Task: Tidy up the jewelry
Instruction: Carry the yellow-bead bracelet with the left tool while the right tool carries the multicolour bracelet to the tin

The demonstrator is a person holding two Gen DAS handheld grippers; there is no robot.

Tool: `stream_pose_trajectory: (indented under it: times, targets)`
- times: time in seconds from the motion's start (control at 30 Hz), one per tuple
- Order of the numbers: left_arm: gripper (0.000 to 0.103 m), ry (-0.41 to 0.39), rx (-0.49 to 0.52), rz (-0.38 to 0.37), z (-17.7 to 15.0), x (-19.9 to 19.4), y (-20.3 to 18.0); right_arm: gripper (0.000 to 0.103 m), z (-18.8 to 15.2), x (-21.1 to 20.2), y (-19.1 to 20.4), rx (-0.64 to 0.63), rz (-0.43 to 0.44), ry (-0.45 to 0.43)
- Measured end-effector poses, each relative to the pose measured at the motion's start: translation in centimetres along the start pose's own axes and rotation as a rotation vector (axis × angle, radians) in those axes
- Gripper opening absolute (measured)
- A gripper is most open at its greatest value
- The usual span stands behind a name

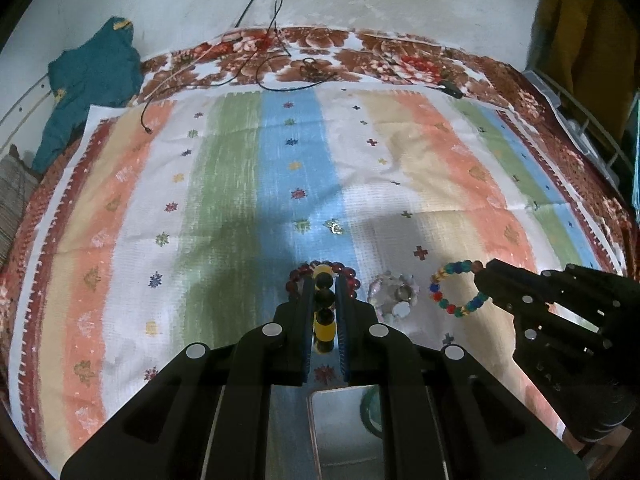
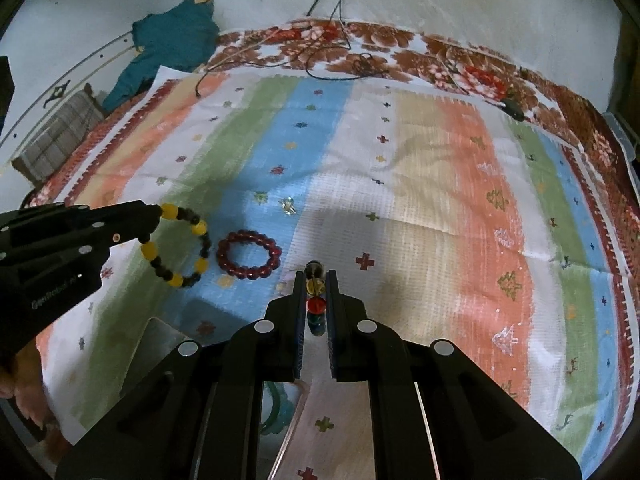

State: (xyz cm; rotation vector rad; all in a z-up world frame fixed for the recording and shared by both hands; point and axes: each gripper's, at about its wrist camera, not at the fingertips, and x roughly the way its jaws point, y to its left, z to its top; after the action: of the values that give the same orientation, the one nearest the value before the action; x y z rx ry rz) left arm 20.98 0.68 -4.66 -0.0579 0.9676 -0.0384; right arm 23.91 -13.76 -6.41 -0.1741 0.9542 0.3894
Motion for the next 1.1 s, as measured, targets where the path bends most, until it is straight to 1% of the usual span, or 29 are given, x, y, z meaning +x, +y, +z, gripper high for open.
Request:
stream_pose_trajectory:
  times: [0.13,0.37,0.57,0.8,1.1]
  targets:
    - [0.010,-0.013,0.004,-0.002,-0.2,-1.0,-0.2,0.010,-0.1,-0.8,0.4,-0.002,0.010,-0.011]
    - [0.010,-0.031,0.017,-0.024,-0.5,-2.3,-1.0,0.010,-0.8,-2.2,1.2,-0.021,0.001,-0.033]
    - [0.010,-0.051,0.027,-0.039,-1.0,-3.6,-1.8,0.010,-1.5,-3.6,1.7,-0.027,0.019,-0.041]
    - [0.010,-0.058,0.045,-0.036,-2.0,-4.6,-2.6,0.010,-2.3,-4.9,2.6,-0.033,0.030,-0.057]
    - [0.010,-0.059,0.042,-0.045,-3.3,-5.8,-3.1,0.010,-3.8,-6.3,3.4,-0.043,0.051,-0.063]
